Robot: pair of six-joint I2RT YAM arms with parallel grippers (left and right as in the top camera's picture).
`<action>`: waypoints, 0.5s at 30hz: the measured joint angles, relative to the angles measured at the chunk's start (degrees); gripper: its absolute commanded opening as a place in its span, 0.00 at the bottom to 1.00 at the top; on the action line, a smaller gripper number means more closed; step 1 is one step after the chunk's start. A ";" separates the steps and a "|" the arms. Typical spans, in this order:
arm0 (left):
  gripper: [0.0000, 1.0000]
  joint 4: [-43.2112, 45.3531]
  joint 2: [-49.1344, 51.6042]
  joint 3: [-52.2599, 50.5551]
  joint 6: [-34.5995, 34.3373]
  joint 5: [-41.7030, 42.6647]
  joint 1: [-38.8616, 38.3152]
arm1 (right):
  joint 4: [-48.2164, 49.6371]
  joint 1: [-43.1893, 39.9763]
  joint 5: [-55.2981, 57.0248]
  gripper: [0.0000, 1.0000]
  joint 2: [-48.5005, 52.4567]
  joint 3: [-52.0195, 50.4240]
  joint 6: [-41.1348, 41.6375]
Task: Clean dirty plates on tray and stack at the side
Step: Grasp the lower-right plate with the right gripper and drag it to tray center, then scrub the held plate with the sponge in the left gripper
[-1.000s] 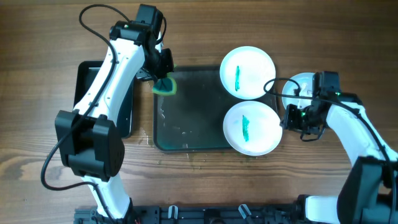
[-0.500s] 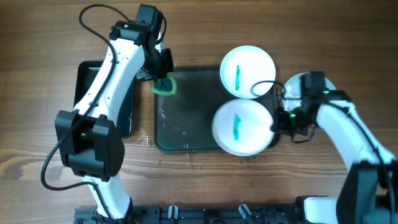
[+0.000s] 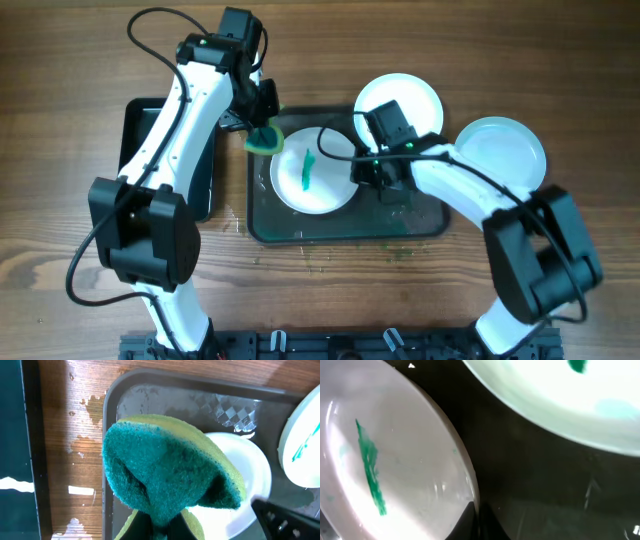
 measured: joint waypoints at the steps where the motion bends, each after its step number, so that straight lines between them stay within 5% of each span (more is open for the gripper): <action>1: 0.04 -0.33 0.00 -0.02 0.00 0.00 -0.26 | 0.42 0.00 -0.96 0.04 1.09 0.48 -0.20; 15: 0.04 22.67 1.57 -23.34 5.57 2.19 -9.01 | 1.27 -0.04 -4.02 0.04 2.21 0.87 -1.53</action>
